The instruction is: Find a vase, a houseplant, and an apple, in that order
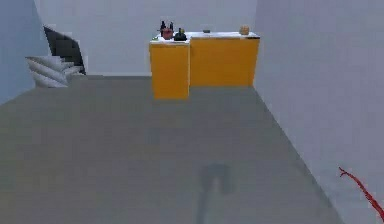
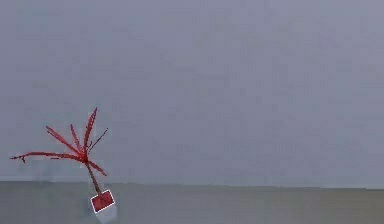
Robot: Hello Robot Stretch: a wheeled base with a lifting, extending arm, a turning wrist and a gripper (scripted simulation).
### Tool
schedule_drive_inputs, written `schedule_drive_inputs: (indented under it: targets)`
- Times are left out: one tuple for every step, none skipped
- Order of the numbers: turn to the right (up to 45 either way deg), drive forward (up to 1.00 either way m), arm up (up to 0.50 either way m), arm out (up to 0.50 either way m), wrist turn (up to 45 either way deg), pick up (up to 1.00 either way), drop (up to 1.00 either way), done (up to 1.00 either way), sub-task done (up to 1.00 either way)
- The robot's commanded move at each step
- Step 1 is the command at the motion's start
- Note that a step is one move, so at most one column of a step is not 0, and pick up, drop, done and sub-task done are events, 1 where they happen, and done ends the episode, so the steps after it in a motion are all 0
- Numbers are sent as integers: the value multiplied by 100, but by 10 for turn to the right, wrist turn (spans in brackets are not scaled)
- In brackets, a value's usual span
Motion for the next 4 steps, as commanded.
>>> schedule_drive_inputs:
  targets:
    - [0, 100, 0, 0, 0, 0, 0, 0, 0]
    - [120, 0, 0, 0, 0, 0, 0, 0, 0]
    - [0, 100, 0, 0, 0, 0, 0, 0, 0]
    - [0, 90, 0, 0, 0, 0, 0, 0, 0]
